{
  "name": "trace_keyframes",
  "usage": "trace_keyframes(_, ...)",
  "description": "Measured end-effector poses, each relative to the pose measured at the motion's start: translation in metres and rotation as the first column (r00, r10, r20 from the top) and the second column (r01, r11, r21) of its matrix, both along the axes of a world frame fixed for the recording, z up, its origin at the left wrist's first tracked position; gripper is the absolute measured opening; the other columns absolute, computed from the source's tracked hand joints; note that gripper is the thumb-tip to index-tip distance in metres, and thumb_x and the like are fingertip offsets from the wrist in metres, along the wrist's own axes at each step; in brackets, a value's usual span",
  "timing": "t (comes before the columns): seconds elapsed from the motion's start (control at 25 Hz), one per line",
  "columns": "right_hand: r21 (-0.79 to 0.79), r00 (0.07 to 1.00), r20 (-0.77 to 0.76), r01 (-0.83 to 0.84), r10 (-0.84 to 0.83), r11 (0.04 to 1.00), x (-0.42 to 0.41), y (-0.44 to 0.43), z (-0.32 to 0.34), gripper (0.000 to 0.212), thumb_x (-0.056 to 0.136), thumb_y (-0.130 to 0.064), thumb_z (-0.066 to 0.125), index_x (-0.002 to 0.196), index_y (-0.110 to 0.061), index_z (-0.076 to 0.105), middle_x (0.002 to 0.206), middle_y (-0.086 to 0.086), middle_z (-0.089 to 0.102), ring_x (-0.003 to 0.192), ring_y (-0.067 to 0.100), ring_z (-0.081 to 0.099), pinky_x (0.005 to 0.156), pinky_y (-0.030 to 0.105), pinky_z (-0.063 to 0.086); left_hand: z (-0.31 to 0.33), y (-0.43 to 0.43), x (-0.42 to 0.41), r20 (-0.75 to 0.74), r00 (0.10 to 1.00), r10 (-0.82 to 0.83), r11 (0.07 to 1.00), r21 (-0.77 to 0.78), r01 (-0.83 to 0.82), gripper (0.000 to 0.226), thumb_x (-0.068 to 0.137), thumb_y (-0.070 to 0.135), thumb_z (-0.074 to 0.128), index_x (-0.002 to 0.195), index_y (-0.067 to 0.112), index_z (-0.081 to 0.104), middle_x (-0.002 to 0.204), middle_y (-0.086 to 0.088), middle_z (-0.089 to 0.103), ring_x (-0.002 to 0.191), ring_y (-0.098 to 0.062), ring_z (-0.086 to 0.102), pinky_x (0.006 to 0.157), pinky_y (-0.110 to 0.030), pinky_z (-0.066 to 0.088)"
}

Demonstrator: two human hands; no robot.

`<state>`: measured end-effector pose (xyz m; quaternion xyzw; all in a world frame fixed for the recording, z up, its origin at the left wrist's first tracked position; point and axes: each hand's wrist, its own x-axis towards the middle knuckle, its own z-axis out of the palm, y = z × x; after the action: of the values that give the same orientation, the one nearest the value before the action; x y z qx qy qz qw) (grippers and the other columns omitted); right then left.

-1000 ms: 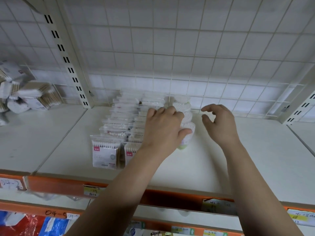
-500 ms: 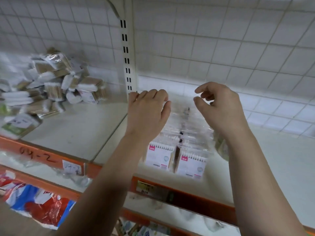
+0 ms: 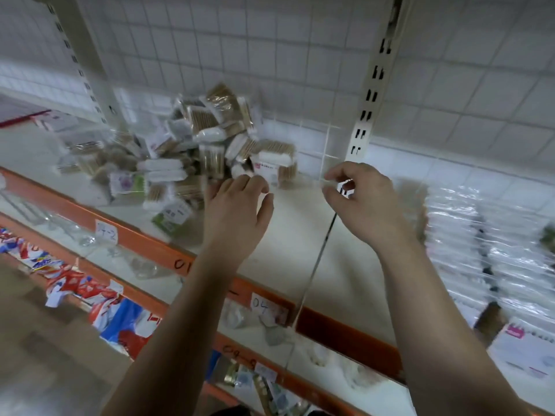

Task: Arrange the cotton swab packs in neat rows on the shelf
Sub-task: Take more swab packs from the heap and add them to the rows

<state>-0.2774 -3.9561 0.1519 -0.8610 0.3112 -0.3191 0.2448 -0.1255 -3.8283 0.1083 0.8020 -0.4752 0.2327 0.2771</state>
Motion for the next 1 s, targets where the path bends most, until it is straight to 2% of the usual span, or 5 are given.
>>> trace_keyframes(0.24, 0.048, 0.992, -0.041, -0.119, 0.121, 0.992, 0.076, 0.029, -0.030, 0.020, 0.086, -0.021, 0.062, 0.105, -0.023, 0.064, 0.105, -0.003, 0.057, 0.095, 0.011, 0.054, 0.085, 0.027, 0.046, -0.023, 0.060, 0.067, -0.063, 0.990, 0.126, 0.990, 0.073, -0.121, 0.031, 0.088, 0.038, 0.045, 0.105, 0.019, 0.062, 0.108, -0.002, 0.062, 0.104, -0.025, 0.054, 0.088, -0.039, 0.033)
trace_keyframes(0.52, 0.098, 0.980, -0.103, -0.158, 0.168, 0.983, 0.125, 0.046, -0.055, 0.019, 0.086, -0.023, 0.062, 0.104, -0.026, 0.063, 0.105, -0.005, 0.056, 0.092, 0.008, 0.052, 0.076, 0.017, 0.034, -0.039, 0.092, 0.100, -0.214, 0.958, 0.193, 0.981, 0.076, -0.181, 0.035, 0.085, 0.039, 0.064, 0.108, 0.015, 0.056, 0.116, -0.007, 0.052, 0.099, -0.025, 0.051, 0.077, -0.036, 0.044)
trace_keyframes(0.68, 0.121, 0.979, -0.119, -0.149, 0.163, 0.981, 0.134, 0.045, -0.059, 0.019, 0.086, -0.022, 0.061, 0.104, -0.027, 0.063, 0.106, -0.005, 0.055, 0.092, 0.008, 0.051, 0.077, 0.019, 0.034, -0.040, 0.091, 0.110, -0.266, 0.949, 0.169, 0.984, 0.099, -0.147, 0.048, 0.077, 0.043, 0.070, 0.111, 0.017, 0.047, 0.113, -0.004, 0.048, 0.088, -0.019, 0.050, 0.062, -0.030, 0.041)
trace_keyframes(0.88, 0.101, 0.991, -0.101, -0.082, 0.092, 0.992, 0.137, 0.030, -0.057, 0.018, 0.084, -0.021, 0.062, 0.102, -0.025, 0.065, 0.103, -0.001, 0.059, 0.084, 0.014, 0.055, 0.073, 0.021, 0.036, -0.044, 0.085, 0.113, -0.293, 0.952, 0.088, 0.996, 0.043, -0.079, 0.048, 0.074, 0.033, 0.074, 0.110, 0.015, 0.047, 0.103, -0.002, 0.049, 0.081, -0.019, 0.051, 0.058, -0.026, 0.037)
trace_keyframes(1.0, 0.099, 0.997, -0.066, -0.034, 0.041, 0.995, 0.136, 0.015, -0.054, 0.016, 0.083, -0.020, 0.063, 0.098, -0.025, 0.065, 0.101, -0.001, 0.061, 0.080, 0.014, 0.055, 0.068, 0.020, 0.036, -0.047, 0.079, 0.114, -0.275, 0.961, -0.008, 1.000, -0.027, 0.001, 0.060, 0.071, 0.032, 0.075, 0.120, 0.014, 0.048, 0.107, -0.003, 0.049, 0.084, -0.017, 0.050, 0.060, -0.023, 0.042)
